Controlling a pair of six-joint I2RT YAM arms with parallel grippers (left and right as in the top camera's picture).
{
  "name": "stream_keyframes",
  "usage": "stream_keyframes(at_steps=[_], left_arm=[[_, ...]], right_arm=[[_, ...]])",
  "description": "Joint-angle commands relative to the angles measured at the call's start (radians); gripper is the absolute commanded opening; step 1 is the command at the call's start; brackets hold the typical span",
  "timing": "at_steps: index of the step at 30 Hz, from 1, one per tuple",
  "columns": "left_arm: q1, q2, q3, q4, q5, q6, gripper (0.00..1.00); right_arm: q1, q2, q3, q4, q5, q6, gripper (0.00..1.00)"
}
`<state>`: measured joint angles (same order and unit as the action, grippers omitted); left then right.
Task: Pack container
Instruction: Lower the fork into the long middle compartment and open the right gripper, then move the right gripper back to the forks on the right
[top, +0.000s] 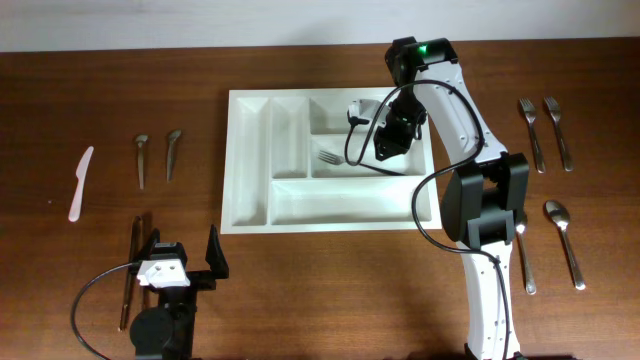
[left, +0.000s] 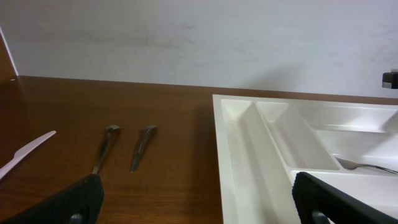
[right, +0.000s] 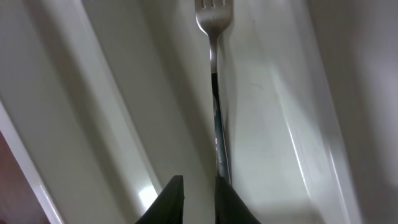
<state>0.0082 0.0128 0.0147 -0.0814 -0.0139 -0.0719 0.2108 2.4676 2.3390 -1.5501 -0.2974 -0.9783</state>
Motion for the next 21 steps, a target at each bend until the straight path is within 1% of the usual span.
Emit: stream_keyframes(at_steps=[1,2,4,5,7,8,9,13,17,19,21], left_arm=[[0.004,-0.006,-0.005,-0.001,0.008,0.009,0.99],[0.004,-0.006,-0.005,-0.001,0.008,0.009,0.99],[0.004,-0.006,-0.005,-0.001,0.008,0.009,0.99],[0.004,-0.006,-0.005,-0.001,0.008,0.009,0.99],[0.004,-0.006,-0.005,-0.001,0.008,0.009,0.99],[0.004,-0.006,-0.005,-0.001,0.008,0.009,0.99],[0.004,-0.006,-0.005,-0.001,0.008,0.009,0.99],[0.004,-0.006,-0.005,-0.001,0.008,0.009,0.99],[0.004,-0.006,-0.005,-0.001,0.008,0.009,0.99],[0.004,-0.006,-0.005,-0.001,0.008,0.009,0.99],[0.004,-0.006,-0.005,-0.001,0.008,0.009,0.99]], right_arm=[[-0.004,-0.005,-0.003,0.0,-0.005,0.002,0.25],[-0.005,-0.005,0.003,0.003,-0.002,0.021,0.28],[-0.01,-0.005,0.019,0.007,0.008,0.067,0.38],[-0.013,-0.005,0.033,0.006,0.024,0.092,0.49],[-0.023,-0.005,0.076,0.005,0.073,0.157,0.82],[-0.03,-0.006,0.1,0.003,0.1,0.185,0.96],[-0.038,-0.006,0.128,0.002,0.132,0.217,0.99],[-0.09,-0.006,0.255,0.003,0.282,0.396,0.99],[-0.175,-0.006,0.352,0.002,0.408,0.586,0.99],[-0.226,-0.006,0.373,-0.001,0.41,0.63,0.99],[-0.27,-0.006,0.373,-0.004,0.407,0.632,0.99]])
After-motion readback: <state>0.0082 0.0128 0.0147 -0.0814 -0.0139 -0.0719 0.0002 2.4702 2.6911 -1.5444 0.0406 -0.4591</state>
